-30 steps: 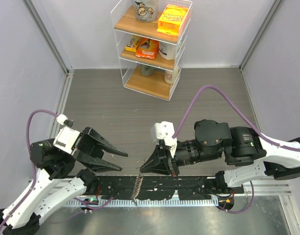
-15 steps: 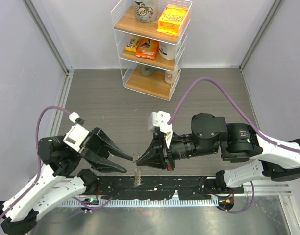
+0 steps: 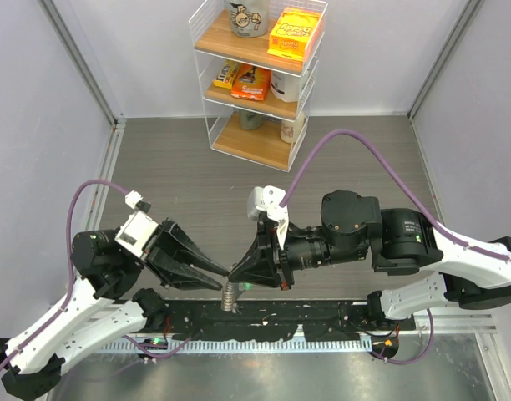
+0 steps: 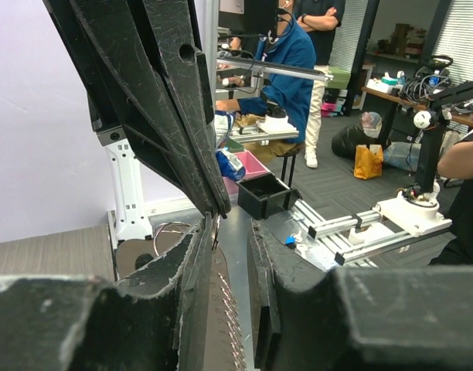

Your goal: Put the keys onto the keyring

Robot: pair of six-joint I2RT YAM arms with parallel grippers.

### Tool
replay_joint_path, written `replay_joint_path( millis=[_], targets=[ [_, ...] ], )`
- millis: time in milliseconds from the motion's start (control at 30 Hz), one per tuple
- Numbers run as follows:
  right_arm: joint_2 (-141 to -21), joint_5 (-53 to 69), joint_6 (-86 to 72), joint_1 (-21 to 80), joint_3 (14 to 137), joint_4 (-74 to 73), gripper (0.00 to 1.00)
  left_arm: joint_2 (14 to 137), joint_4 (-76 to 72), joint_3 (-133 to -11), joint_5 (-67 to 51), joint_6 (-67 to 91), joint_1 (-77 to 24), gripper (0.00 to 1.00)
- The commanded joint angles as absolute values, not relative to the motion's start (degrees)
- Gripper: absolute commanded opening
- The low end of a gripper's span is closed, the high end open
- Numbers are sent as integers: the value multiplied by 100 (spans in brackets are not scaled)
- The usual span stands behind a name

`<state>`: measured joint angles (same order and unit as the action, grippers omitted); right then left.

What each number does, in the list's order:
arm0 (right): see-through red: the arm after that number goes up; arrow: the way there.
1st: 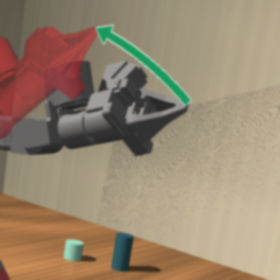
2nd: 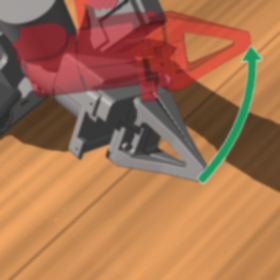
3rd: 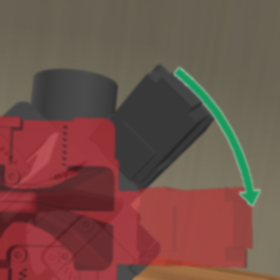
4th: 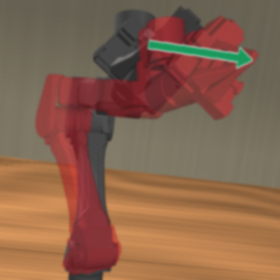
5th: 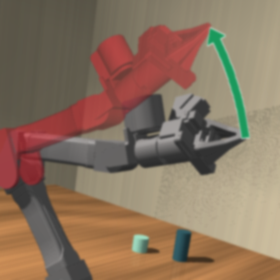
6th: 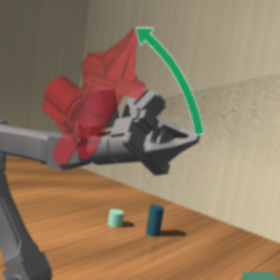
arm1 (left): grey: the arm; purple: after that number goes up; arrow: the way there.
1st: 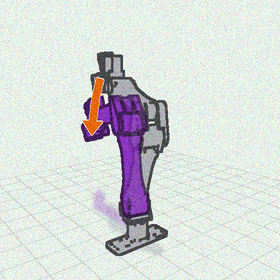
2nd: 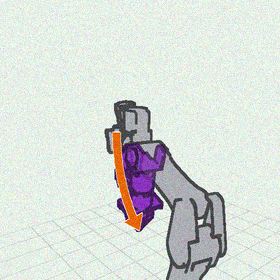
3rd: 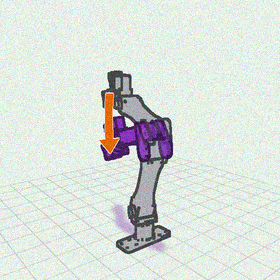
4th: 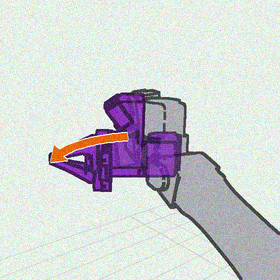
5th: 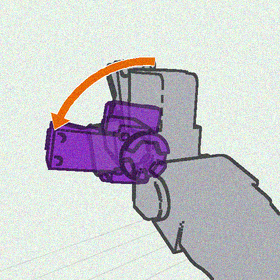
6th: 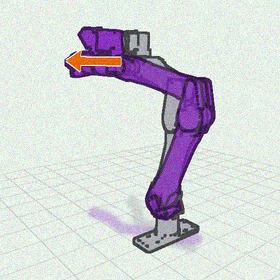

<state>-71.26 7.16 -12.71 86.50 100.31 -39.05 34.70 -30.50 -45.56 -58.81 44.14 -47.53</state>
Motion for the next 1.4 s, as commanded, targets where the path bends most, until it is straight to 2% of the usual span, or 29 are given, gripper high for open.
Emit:
replay_joint_path(
  millis=[0,300,367,433,467,600,700,767,900,967,1367],
  targets=[
    [-7040,765,-1380,8613,10222,-3349,5,3445,-3138,-4518,-5783,4289,-4781,28],
    [-7031,773,-1380,8613,10187,-3226,5,3472,-3120,-4526,-5783,4254,-4790,24],
    [-7023,782,-1380,8604,10169,-3217,5,3489,-3094,-4544,-5783,4245,-4799,16],
    [-7005,773,-1371,8604,10160,-3208,5,3524,-3033,-4561,-5774,4201,-4799,2],
    [-6996,773,-1362,8613,10143,-3208,5,3533,-3015,-4562,-5774,4192,-4799,0],
    [-6944,782,-1345,8605,10072,-3182,5,3525,-2892,-4553,-5670,4087,-4799,0],
    [-6838,817,-1248,8604,9941,-3164,5,3481,-2269,-4675,-5397,3614,-4799,0],
    [-6759,826,-1196,8604,9818,-3129,9,3472,-2145,-4685,-5274,3507,-4799,0],
    [-6557,817,-1134,8587,9580,-3024,27,3551,-2118,-4702,-5177,3402,-4799,0],
    [-6461,739,-1090,8569,9493,-3023,33,3568,-2206,-4667,-5151,3393,-4799,0],
    [-5854,54,-853,8464,9097,-3076,47,3665,-2373,-4623,-4993,3322,-4799,0]
  ],
)
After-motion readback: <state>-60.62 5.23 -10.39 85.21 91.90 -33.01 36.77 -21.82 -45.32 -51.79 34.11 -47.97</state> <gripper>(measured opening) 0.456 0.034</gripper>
